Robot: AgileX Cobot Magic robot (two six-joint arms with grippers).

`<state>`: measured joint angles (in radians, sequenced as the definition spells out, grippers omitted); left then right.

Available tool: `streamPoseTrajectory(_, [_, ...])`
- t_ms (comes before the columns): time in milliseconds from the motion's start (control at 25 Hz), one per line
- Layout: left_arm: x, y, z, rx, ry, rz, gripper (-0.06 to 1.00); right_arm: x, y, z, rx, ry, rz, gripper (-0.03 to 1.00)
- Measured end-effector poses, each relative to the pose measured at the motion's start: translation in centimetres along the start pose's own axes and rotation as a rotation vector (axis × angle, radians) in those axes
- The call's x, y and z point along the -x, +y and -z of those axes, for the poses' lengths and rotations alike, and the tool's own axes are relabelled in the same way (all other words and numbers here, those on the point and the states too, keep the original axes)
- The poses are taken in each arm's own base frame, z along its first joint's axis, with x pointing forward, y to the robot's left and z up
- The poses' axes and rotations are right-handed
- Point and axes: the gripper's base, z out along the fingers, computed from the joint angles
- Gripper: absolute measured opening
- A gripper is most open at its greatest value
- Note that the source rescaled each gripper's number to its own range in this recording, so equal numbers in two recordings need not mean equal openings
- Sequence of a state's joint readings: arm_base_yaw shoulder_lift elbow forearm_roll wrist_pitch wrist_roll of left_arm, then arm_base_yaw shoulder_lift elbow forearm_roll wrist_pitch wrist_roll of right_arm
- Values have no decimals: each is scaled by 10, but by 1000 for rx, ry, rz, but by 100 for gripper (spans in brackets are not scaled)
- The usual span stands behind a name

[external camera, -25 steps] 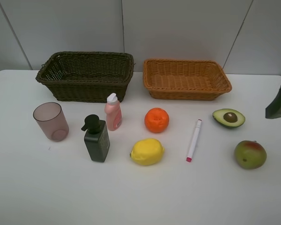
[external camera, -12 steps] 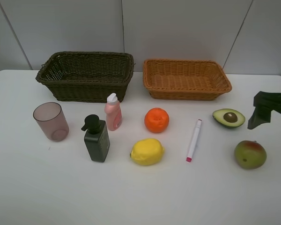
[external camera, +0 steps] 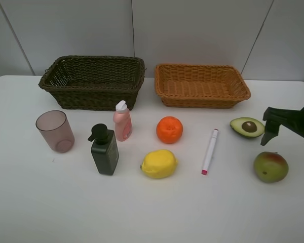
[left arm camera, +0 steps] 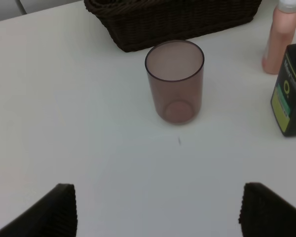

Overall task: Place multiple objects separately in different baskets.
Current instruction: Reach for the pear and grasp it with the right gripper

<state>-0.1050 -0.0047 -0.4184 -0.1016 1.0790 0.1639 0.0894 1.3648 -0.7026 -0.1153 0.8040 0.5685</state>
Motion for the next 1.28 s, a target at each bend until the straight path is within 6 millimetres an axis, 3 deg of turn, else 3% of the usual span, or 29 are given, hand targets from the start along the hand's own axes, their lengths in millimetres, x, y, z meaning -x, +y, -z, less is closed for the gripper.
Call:
streamPoseTrajectory(600, [0,0,0,1,0,0,89,9,12,-57,-32,104,6,100])
streamPoseTrajectory(1280, [0,0,0,5,1,-2,89,6,14,-82,-65,174,14,100])
